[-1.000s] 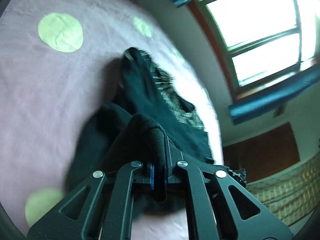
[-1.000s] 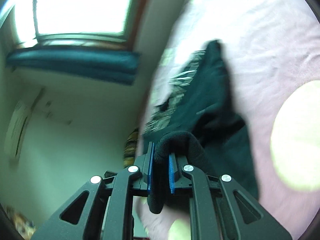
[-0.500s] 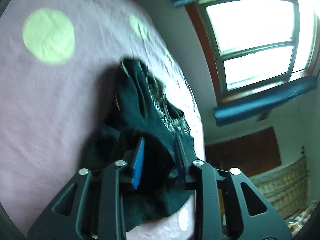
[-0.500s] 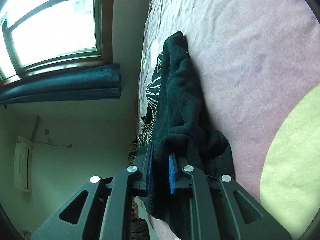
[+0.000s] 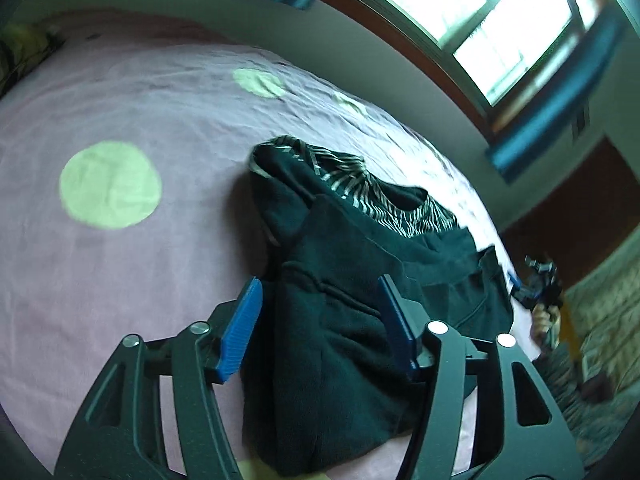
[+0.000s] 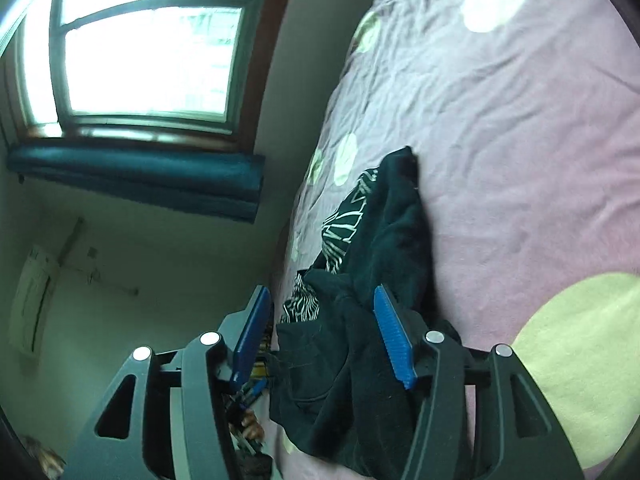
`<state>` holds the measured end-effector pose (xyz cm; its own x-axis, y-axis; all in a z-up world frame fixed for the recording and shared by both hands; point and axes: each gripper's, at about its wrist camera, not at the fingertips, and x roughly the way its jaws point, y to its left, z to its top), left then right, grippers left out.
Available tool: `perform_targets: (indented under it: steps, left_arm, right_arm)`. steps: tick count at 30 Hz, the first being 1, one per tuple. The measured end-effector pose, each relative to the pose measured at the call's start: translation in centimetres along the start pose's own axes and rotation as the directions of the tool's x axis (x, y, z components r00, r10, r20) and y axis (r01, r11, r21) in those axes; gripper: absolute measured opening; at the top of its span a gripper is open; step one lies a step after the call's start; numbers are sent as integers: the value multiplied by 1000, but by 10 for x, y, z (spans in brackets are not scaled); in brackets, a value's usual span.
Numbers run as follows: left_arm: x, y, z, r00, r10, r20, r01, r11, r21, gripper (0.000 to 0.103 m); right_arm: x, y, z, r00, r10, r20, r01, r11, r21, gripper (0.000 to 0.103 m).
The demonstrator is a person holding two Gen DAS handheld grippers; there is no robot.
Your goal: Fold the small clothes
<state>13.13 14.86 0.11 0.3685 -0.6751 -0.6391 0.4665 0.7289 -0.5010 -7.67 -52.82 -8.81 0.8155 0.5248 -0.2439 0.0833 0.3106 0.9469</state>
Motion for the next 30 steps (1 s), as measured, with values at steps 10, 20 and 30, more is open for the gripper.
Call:
perform_targets:
  steps: [10, 20, 30]
  left_arm:
    - [55, -20, 23, 990, 76, -116, -58, 987, 149, 65]
    - [73, -28, 20, 975, 195, -108, -169, 962, 212, 42]
    - [67, -42, 18, 964, 259, -61, -235, 935, 264, 19]
  right_arm:
    - [55, 37, 7, 973, -197, -118, 150, 934, -323, 56]
    - [123, 40, 5, 909, -362, -207, 207, 823, -528, 55]
    - [113, 44, -15, 922, -374, -101, 251, 776, -579, 13]
